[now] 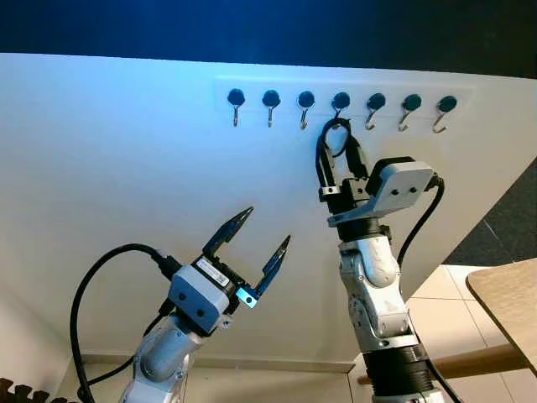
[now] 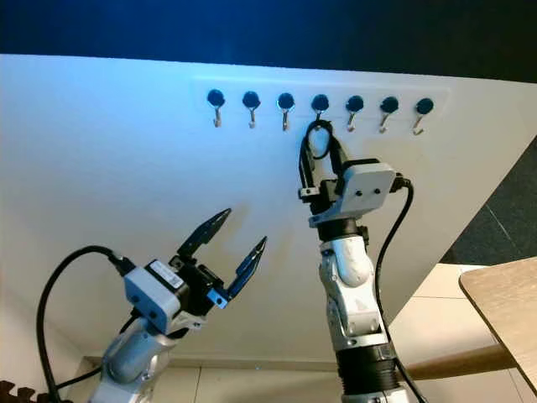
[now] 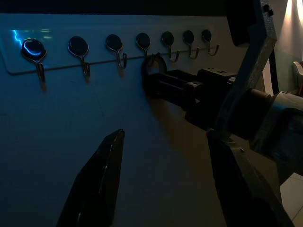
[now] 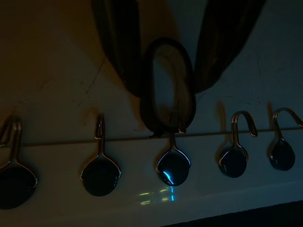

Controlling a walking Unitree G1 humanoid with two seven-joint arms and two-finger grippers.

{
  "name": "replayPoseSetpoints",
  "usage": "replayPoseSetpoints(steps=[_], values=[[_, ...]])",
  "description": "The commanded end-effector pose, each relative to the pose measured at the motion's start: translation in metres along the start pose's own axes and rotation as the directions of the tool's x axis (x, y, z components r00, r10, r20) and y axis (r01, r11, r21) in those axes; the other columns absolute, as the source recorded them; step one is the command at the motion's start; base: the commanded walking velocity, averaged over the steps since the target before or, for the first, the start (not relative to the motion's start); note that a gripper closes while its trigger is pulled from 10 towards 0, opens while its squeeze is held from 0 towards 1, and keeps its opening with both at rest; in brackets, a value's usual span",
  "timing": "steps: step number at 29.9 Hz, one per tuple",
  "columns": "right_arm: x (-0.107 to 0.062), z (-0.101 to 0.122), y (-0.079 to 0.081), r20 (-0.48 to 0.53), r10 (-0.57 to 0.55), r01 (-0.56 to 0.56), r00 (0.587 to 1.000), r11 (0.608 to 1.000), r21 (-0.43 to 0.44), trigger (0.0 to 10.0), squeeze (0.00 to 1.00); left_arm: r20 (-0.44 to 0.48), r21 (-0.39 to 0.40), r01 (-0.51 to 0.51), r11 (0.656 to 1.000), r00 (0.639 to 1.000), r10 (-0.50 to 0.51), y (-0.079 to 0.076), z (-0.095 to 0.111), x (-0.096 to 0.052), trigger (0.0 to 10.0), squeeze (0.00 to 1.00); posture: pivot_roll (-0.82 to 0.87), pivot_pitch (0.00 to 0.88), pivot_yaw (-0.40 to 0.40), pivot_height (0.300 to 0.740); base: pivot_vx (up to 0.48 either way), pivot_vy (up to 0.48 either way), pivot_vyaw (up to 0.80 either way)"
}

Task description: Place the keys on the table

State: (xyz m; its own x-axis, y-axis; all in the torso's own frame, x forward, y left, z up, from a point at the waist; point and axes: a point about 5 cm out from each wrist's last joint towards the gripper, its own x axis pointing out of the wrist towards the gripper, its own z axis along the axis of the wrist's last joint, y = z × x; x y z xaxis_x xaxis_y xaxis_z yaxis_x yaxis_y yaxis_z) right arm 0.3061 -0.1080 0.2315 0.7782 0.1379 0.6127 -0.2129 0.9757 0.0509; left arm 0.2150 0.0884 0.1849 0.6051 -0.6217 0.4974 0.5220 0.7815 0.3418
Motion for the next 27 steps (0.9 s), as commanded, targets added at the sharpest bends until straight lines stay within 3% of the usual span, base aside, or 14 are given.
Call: replayPoseSetpoints(steps=[1, 2, 27], values=[[0.000, -0.003, -0.001, -0.018, -0.003, 0.004, 1.000, 1.000, 0.008, 8.3, 0.00, -0.010, 0.021, 0.021, 1.000, 1.000, -0.020, -0.001, 0.000, -0.001, 10.0, 0.00, 0.06, 0.086, -0.040, 0.740, 0.000, 0.000, 0.00], [0.000, -0.003, -0.001, -0.016, -0.002, 0.002, 1.000, 1.000, 0.007, 10.0, 0.00, -0.011, 0.022, 0.021, 1.000, 1.000, -0.021, -0.001, 0.001, -0.001, 10.0, 0.00, 0.06, 0.086, -0.040, 0.740, 0.000, 0.000, 0.00], [0.003, 0.021, 0.008, 0.130, 0.034, -0.042, 0.991, 0.997, 0.059, 10.0, 0.00, -0.008, 0.045, 0.020, 0.999, 1.000, -0.019, 0.000, 0.002, -0.002, 10.0, 0.00, 0.06, 0.080, -0.036, 0.740, 0.000, 0.000, 0.00]])
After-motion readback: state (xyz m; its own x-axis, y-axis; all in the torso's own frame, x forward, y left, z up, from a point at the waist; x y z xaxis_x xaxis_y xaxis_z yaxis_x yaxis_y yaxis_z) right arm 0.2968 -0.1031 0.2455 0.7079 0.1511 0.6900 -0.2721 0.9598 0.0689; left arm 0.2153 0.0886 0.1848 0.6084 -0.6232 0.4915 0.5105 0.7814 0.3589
